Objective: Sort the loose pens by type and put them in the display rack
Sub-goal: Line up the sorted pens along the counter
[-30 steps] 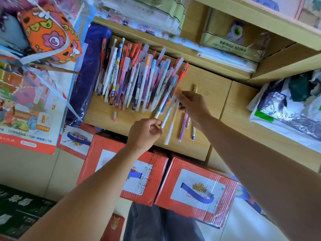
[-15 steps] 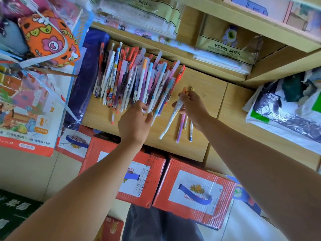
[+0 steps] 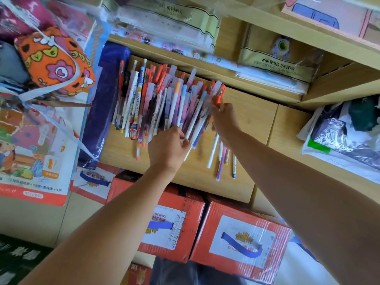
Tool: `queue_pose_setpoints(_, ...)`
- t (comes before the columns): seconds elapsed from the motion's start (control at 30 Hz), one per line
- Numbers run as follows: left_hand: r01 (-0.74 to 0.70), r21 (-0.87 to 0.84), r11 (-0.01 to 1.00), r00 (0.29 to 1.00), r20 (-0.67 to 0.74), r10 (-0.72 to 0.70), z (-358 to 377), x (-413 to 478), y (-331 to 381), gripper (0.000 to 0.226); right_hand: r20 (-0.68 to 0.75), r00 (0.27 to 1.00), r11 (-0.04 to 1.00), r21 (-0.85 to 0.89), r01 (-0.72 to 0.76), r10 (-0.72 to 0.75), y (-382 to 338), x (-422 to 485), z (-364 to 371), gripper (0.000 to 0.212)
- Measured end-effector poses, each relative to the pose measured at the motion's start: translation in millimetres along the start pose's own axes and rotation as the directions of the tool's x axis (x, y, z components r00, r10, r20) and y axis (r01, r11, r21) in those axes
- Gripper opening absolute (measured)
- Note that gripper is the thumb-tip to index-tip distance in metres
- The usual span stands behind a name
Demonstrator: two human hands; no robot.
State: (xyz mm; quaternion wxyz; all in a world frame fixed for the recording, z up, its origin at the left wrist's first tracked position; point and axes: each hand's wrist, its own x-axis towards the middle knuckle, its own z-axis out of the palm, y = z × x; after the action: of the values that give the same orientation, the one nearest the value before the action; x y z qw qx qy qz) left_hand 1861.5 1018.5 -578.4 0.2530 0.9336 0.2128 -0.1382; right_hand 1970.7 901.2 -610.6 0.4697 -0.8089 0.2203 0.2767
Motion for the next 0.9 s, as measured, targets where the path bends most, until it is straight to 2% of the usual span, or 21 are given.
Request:
queue_pose_setpoints(0.17, -0.048, -0.075, 0.996, 0.998, 0.047, 0.051, 1, -4, -10, 0.02, -0.039, 0.995, 0.981, -0.179, 0.08, -0.089, 1, -2, 2, 0.034)
queue_pose_setpoints(0.23, -0.047, -0.095, 0.994, 0.996, 0.067, 0.053, 1, -5, -11, 0.02, -0.03, 0.993, 0.976, -0.19, 0.106, -0.114, 2, -1, 0, 0.029)
queue_pose_setpoints(0.3, -0.043, -0.115, 0.992, 0.995, 0.082, 0.053, 1, -7, -13, 0.019, -0.012, 0.994, 0.982, -0.155, 0.105, -0.108, 4, -2, -4, 0.022)
queue_pose_setpoints(0.4, -0.042, -0.159, 0.986, 0.994, 0.093, 0.057, 1, -10, -12, 0.019, -0.023, 0.998, 0.993, -0.108, 0.053, -0.056, 5, -7, -16, 0.025)
queue_pose_setpoints(0.53, -0.046, -0.236, 0.971, 0.99, 0.117, 0.075, 0, -14, -7, 0.014, 0.127, 0.992, 0.995, 0.096, -0.026, 0.014, -3, -21, -37, 0.017)
queue_pose_setpoints(0.67, -0.101, -0.194, 0.976, 0.983, 0.133, 0.128, -2, -19, 0, 0.009, 0.186, 0.982, 0.993, 0.115, -0.009, -0.013, -9, -31, -59, 0.009)
queue_pose_setpoints(0.73, -0.139, -0.167, 0.976, 0.982, 0.101, 0.157, -3, -20, 4, 0.01, 0.189, 0.982, 0.99, 0.142, -0.007, -0.02, -8, -34, -70, 0.018)
queue_pose_setpoints(0.8, -0.174, -0.194, 0.966, 0.969, 0.142, 0.203, -3, -23, 12, 0.011, 0.189, 0.982, 0.986, 0.167, -0.016, -0.016, -4, -37, -81, 0.025)
queue_pose_setpoints(0.9, -0.179, -0.261, 0.948, 0.933, 0.261, 0.248, -2, -31, 29, 0.011, 0.188, 0.982, 0.965, 0.261, -0.04, -0.01, 4, -45, -96, 0.019)
